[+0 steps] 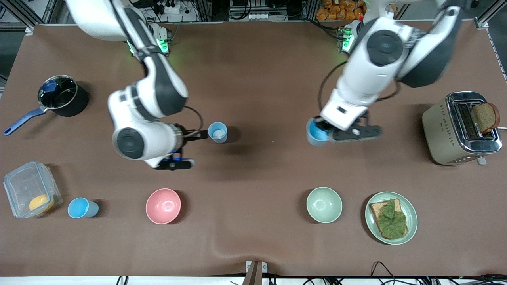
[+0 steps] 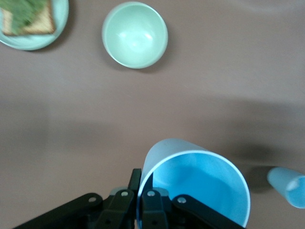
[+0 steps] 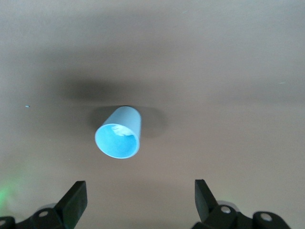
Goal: Stack blue cups with both arms
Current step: 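Lower the left cup into the placed cup while the right gripper withdraws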
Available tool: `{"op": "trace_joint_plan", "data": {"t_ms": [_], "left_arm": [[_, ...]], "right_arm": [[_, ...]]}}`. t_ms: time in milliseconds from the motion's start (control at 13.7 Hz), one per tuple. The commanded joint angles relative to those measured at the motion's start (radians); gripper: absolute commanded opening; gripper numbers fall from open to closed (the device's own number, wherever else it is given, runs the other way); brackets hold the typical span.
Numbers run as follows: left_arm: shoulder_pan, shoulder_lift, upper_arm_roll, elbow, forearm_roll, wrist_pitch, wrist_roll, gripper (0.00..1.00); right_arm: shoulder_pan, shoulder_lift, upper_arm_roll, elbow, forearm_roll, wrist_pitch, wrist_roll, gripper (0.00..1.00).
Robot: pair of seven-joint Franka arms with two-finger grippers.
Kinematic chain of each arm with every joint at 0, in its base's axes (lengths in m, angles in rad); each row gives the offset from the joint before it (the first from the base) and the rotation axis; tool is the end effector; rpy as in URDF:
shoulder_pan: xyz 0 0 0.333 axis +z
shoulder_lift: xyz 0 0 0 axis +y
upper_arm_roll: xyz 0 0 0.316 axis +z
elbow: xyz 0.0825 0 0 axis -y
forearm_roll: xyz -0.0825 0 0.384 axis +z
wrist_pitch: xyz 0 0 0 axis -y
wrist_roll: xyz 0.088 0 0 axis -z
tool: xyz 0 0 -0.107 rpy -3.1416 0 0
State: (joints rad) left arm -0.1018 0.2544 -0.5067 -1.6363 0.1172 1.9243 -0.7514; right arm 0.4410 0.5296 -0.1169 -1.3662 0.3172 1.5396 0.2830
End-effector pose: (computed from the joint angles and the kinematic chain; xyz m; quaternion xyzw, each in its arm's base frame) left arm 0.5430 -0.3341 0.4896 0.9975 0.0618 0.0225 0.0251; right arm 0.6170 0.2584 0.3937 -0.9767 0.0002 0.2035 0.0685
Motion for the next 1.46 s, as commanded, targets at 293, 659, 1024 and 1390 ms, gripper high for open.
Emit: {"op": "trace_joint_plan", "data": {"t_ms": [293,659,1024,1390], "left_arm": [[-0.255,0.23,0.008,0.23,0.114,0.074,-0.4,0.0],[-0.41,0.331,0.051,0.256,0.121,0.191,-0.6,0.0],[-0.698,0.456,0.279,0.311,0.119,0.323,-0.753,0.0],[-0.734,0.516,0.307,0.308,0.121,0.407,-0.789,0.0]], "right_arm": [[-0.178,-0.175,0.019,-0.051,-0.076,-0.049,-0.084,1.0],[-0.226,-0.367,0.019,-0.2,-0.249,0.025,-0.09,1.0],[-0.312,-0.472,0.023,-0.209,-0.291,0.022,-0.085,1.0],[-0.355,-0.546,0.025,-0.246,-0.286,0.014,-0.136,1.0]]}}
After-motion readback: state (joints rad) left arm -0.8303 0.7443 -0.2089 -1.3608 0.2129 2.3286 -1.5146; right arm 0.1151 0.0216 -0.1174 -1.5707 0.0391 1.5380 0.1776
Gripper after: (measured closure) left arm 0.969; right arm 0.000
